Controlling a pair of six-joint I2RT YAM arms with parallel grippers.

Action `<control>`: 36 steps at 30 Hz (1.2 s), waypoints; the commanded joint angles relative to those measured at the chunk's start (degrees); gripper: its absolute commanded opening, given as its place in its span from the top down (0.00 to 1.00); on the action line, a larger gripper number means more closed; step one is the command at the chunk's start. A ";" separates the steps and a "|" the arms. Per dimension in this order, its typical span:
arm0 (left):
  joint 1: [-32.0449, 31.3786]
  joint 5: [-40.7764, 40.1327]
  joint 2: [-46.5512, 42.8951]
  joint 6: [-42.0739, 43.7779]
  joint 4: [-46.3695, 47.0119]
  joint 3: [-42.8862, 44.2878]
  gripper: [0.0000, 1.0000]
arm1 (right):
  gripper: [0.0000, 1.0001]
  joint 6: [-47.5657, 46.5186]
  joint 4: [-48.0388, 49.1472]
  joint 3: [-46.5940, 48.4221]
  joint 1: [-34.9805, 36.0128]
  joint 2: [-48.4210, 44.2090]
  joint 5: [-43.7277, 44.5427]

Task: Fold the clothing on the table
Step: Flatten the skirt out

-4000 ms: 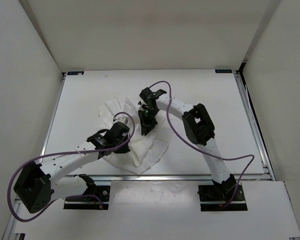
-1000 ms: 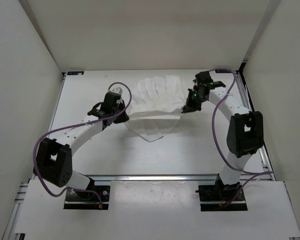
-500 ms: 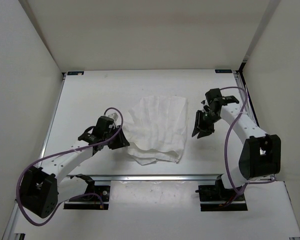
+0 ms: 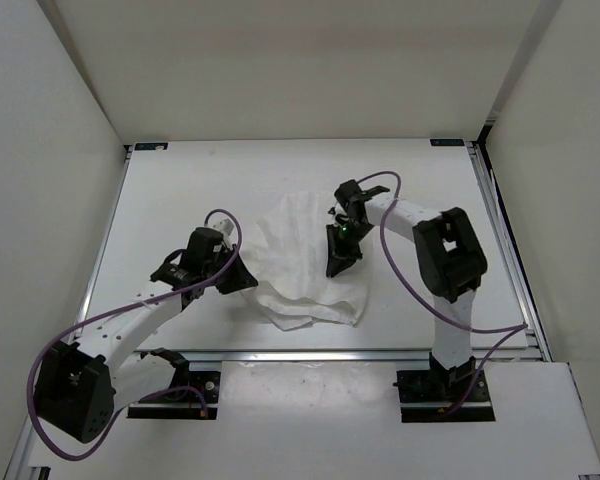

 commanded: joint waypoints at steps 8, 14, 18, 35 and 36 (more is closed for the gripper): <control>2.14 -2.74 -0.56 2.90 -1.93 3.59 0.55 | 0.81 -4.17 -4.74 2.03 4.58 6.84 -2.71; 2.67 -7.03 -1.89 3.68 -5.62 4.81 0.37 | 0.81 -4.70 -6.22 3.69 3.71 2.01 -1.04; 2.58 -10.72 0.92 4.83 -9.22 4.99 0.44 | 0.80 -5.14 -9.74 10.35 3.62 0.78 1.16; -6.64 -14.34 11.47 1.32 -2.90 7.10 0.45 | 0.80 -4.53 -13.00 17.41 5.11 -0.89 -0.94; -7.00 -14.42 12.61 1.14 -2.64 7.71 0.46 | 0.80 -4.61 -12.91 16.62 4.85 -1.07 -0.86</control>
